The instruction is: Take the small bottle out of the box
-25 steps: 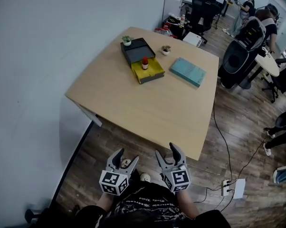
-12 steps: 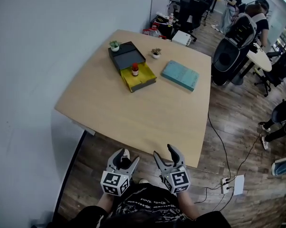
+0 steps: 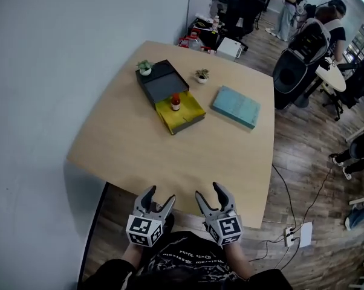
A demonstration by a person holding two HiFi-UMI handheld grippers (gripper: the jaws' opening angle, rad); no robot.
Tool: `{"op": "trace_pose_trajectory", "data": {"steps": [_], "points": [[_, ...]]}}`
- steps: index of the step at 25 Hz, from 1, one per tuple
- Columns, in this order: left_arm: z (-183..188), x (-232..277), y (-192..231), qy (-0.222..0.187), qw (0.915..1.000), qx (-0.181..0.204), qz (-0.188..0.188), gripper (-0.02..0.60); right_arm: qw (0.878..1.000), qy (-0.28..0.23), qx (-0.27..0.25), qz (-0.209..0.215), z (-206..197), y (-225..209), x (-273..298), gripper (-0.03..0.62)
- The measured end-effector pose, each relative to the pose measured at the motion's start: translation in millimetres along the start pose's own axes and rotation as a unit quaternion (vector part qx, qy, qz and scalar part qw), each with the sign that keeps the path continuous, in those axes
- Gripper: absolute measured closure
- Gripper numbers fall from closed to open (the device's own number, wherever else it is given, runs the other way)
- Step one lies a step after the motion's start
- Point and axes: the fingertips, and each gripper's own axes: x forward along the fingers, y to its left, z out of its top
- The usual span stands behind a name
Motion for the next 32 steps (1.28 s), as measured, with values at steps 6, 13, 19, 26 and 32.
{"op": "trace_pose_trajectory", "data": {"steps": [6, 13, 19, 26, 32], "points": [[30.3, 30.5, 57.3, -0.011, 0.9998, -0.005, -0.019, 0.281, 1.000, -0.001, 0.007, -0.026, 13.5, -1.0, 57.7, 0.318], [57.4, 46.2, 106.4, -0.012, 0.9994, 0.013, -0.030, 0.281, 0.998, -0.020, 0.004, -0.066, 37.7, -9.9, 99.5, 0.318], [69.9, 55.5, 137.7, -0.016, 0.9998, 0.014, -0.006, 0.281, 0.998, -0.035, 0.028, -0.051, 53.1, -10.2, 122.0, 0.318], [67.0, 68.4, 145.7, 0.000, 1.0000, -0.007, 0.005, 0.281, 0.998, -0.058, 0.017, -0.021, 93.5, -20.9, 142.8, 0.318], [79.5, 73.7, 148.1, -0.007, 0.9998, -0.010, 0.017, 0.281, 0.996, -0.079, 0.039, 0.016, 124.2, -27.6, 164.4, 0.342]]}}
